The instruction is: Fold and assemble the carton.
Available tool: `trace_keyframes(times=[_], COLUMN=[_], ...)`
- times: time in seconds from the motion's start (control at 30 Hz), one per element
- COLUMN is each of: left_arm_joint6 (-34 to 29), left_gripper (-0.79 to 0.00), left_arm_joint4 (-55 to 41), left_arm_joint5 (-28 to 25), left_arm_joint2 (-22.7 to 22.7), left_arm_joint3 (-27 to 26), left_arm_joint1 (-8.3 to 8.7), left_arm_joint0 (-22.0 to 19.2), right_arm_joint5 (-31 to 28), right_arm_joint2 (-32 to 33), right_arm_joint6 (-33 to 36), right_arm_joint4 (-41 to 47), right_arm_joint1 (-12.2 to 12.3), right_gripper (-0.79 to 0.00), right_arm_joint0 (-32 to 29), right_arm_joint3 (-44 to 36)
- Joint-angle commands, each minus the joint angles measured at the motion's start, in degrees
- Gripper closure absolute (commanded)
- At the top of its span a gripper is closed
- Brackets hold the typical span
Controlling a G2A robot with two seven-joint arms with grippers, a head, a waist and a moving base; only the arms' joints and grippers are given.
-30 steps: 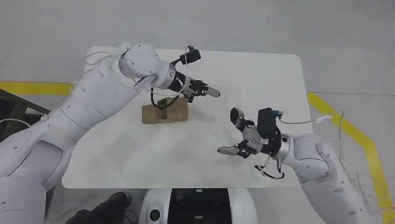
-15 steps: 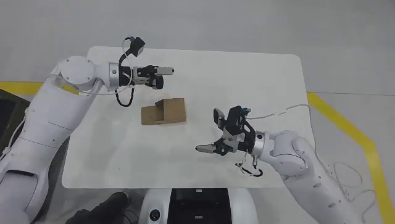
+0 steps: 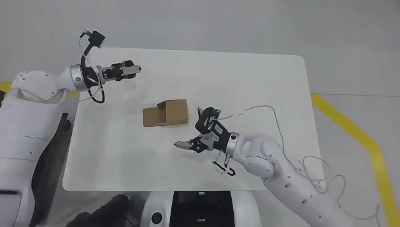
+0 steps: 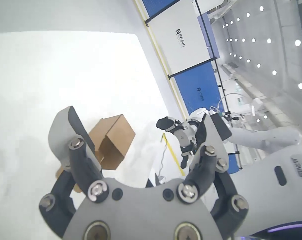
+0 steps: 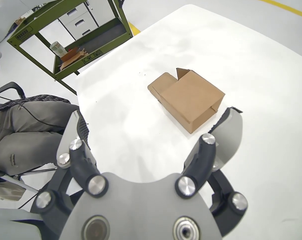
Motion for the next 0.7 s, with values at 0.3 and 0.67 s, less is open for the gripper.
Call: trace_keyframes(times=[0.3,0.67], left_arm_joint6=[12.5,24.34], left_gripper=[-0.785,-0.785], left_arm_joint4=[18.83,26.8], left_arm_joint5=[-15.42,-16.66], left_arm_joint2=[-12.68,-17.58], left_arm_joint3=[-3.64,-6.87], left_arm_joint1=[2.14,2.04], left_arm_joint0=[10.32,16.87], right_arm_joint5=[9.48,14.03], right_arm_joint2=[-2.97,-4.88], right_arm_joint6=[-1.4,-1.61], right_arm_joint4=[2.93,-0.49], right_arm_joint1=[-2.58,-3.6], right_gripper=[-0.785,-0.785], right_arm_joint0=[2.82,3.47], right_arm_joint3=[4.16,4.52])
